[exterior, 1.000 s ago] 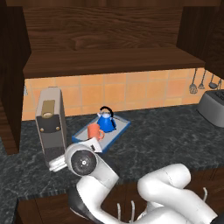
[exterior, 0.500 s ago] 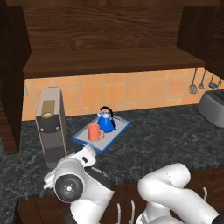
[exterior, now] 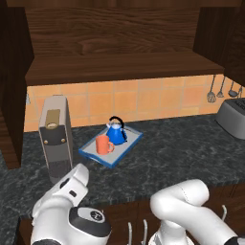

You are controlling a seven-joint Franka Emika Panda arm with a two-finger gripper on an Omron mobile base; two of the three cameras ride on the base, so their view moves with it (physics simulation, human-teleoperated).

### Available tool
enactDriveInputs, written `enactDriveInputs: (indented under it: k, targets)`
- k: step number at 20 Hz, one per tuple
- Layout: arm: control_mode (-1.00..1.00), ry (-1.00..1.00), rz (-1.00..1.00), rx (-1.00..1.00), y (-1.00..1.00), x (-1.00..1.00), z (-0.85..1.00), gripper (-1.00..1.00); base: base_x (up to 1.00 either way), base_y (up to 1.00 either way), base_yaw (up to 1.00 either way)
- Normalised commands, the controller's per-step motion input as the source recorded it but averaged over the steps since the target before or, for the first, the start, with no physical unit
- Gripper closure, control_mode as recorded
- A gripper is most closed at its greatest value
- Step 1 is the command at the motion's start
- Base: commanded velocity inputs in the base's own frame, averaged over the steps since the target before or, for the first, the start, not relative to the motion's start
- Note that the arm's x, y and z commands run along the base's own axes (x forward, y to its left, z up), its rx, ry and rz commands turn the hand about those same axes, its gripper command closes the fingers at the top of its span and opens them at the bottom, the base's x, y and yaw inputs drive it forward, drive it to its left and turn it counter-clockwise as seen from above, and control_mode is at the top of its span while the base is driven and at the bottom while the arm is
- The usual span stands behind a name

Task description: Pick the kettle from the counter and place it on the tray. Then pick the mug from the cabinet and place it on the tray. Then close the cabinet doors.

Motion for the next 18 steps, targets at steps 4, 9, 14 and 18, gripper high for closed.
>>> enactDriveInputs:
  k: [4, 9, 14, 18]
  targets:
    - [-1.0, -0.07, 0.0, -0.17, 0.3, -0.11, 0.06, 1.0, 0.0, 0.0, 0.0]
    - [-1.0, -0.04, 0.04, -0.11, 0.21, -0.21, 0.0, 1.0, 0.0, 0.0, 0.0]
    - [-1.0, -0.28, 0.01, -0.12, 0.34, -0.29, 0.07, 1.0, 0.0, 0.0, 0.0]
    - [-1.0, -0.22, 0.0, -0.11, 0.36, -0.12, 0.35, 1.0, 0.0, 0.0, 0.0]
